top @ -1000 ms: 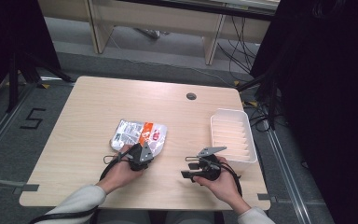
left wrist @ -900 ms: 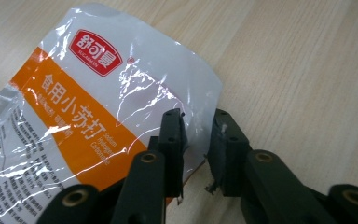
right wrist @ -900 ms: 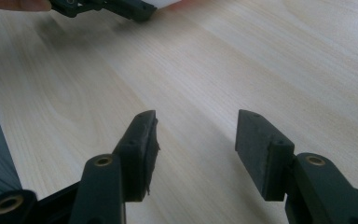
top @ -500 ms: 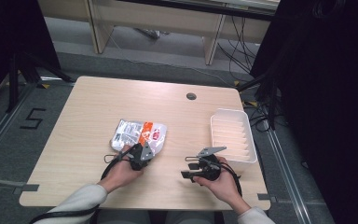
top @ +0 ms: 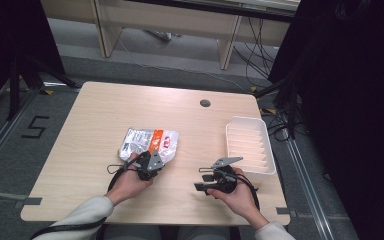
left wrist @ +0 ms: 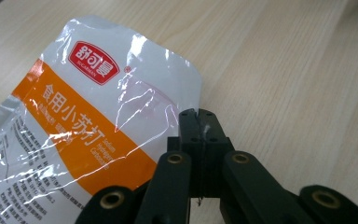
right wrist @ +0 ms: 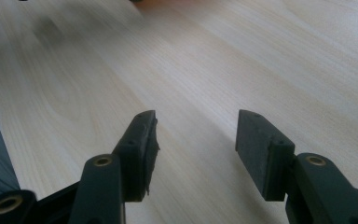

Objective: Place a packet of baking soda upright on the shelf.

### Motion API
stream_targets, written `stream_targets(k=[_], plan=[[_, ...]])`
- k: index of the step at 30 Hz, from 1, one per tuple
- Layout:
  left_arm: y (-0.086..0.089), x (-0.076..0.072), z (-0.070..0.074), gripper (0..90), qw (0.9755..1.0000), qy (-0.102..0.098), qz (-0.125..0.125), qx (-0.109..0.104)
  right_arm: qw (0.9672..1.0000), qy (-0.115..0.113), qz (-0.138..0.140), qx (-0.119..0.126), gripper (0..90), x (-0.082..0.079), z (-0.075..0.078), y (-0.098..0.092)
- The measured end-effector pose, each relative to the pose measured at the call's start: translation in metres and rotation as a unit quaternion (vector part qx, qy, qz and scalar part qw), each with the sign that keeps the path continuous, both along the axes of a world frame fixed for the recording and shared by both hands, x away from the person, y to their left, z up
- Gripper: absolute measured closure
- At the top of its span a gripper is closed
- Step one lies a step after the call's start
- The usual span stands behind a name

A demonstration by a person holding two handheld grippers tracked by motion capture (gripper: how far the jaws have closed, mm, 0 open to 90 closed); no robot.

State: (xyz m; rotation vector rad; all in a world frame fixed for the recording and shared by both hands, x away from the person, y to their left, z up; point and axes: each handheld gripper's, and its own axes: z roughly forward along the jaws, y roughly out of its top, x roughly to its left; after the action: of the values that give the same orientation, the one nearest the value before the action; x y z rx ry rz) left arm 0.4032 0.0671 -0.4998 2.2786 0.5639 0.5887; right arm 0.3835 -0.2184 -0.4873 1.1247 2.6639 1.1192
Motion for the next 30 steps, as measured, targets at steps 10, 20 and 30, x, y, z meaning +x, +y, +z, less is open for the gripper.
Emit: stream_targets(k=[10, 20, 30], plan=[[0.01, 0.001, 0.011, 90.0, 0.9984, -0.004, 0.018, -0.054, 1.0, 0.0, 0.0, -0.001, 48.9, 0.0, 0.0, 0.0], [0.015, 0.0, 0.02, 90.0, 0.996, -0.001, 0.028, -0.085, 1.0, 0.0, 0.001, -0.001, 48.9, 0.0, 0.0, 0.0], [0.009, 0.001, 0.008, 89.8, 0.9987, 0.006, 0.008, -0.05, 1.0, 0.002, 0.001, 0.0, 48.7, -0.001, -0.001, 0.002]])
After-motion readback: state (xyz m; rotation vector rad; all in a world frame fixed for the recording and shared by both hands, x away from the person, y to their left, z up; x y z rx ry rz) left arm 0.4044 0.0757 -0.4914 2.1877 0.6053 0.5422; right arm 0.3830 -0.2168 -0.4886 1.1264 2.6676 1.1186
